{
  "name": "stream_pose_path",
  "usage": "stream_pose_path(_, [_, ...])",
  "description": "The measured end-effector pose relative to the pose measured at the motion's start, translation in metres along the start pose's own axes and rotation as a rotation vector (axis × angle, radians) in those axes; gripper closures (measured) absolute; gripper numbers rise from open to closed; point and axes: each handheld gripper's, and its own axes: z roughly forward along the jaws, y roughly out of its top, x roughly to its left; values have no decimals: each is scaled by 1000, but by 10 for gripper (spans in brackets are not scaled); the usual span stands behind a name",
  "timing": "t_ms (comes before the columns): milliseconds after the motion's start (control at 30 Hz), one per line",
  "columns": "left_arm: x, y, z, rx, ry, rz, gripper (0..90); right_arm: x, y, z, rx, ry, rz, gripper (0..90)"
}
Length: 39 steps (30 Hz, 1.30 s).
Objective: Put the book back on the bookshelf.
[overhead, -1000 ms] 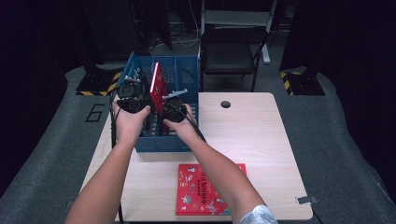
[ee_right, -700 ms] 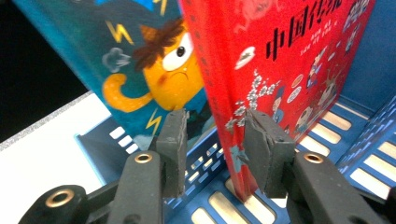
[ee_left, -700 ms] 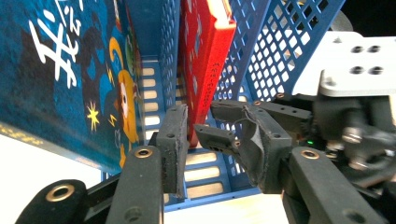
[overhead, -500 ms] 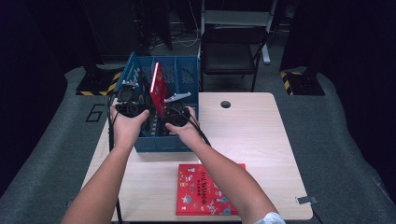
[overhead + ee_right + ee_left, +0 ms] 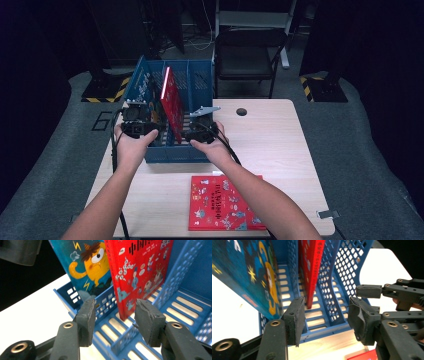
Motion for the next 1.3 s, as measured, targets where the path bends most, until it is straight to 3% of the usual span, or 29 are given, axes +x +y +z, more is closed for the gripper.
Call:
stream_pose_path(100, [1,-7,0,4,-21,10,428,0,-7,-11,1,7,4,478])
stream_pose_path(167, [-1,-12,0,-9,-28,-6,421,0,-13,-18,5,6,0,477])
stream_pose_path(400, [-5,-30,-1,-6,-47,40,401,-4,-34,-42,3,-5,-22,458])
stream_pose_path(667, [-13,-48,-3,4,-75,102,399,-5,-59,-70,0,-10,15,455])
stream_pose_path(833, [-18,-66,2,2,-103,99,399,-7,-75,-84,-5,-31,33,455])
stream_pose_path(1000, [-18,-93,13,26,-142,109,399,-9,-93,-97,-1,-65,44,454])
stream_pose_path(1133, [-19,-106,18,38,-140,99,399,-9,-104,-103,-1,-72,60,455])
stream_pose_path(1300, [-21,-123,23,53,-159,114,391,-8,-122,-111,8,-96,65,455])
